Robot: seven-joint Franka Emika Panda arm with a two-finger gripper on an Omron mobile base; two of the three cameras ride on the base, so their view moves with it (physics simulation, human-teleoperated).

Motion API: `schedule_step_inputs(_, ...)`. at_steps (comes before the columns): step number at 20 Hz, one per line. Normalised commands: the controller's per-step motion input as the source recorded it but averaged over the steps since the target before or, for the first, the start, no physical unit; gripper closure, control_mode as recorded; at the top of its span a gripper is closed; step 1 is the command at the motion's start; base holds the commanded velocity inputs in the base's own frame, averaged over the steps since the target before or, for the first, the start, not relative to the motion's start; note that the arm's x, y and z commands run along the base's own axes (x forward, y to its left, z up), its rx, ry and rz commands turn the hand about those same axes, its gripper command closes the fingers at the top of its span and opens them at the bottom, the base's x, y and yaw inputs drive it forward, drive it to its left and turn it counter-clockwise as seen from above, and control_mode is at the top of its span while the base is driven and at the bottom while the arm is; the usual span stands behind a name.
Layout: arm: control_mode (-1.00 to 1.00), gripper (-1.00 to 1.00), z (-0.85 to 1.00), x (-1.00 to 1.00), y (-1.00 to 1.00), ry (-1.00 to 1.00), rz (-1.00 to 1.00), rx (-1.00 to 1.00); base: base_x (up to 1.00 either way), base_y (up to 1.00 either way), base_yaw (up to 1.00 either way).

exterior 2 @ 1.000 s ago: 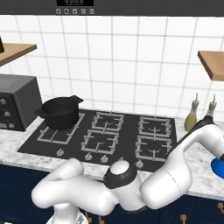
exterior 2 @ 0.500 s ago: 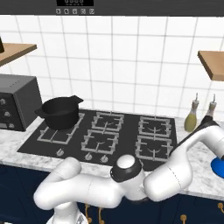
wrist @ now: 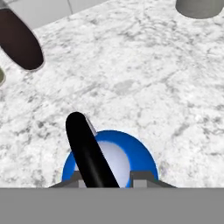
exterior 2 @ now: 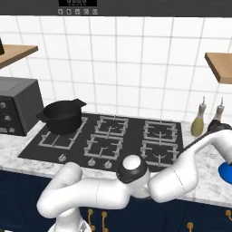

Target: Pick the kettle from the counter and place it on a stove burner. Then turn the burner on.

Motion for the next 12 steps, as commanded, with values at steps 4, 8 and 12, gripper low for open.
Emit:
schedule_step_inputs(4,-1.0,1.0,0.22,-0.41,0.66,-0.44,0.01,0.0,0.0,0.0,0.0)
schedule_step_inputs(8,-1.0,1.0,0.08,-0.44,1.0,-0.46,0.03,0.0,0.0,0.0,0.0)
schedule_step_inputs(12,-1.0,1.0,0.01,-0.19,1.0,-0.28,0.02,0.0,0.0,0.0,0.0)
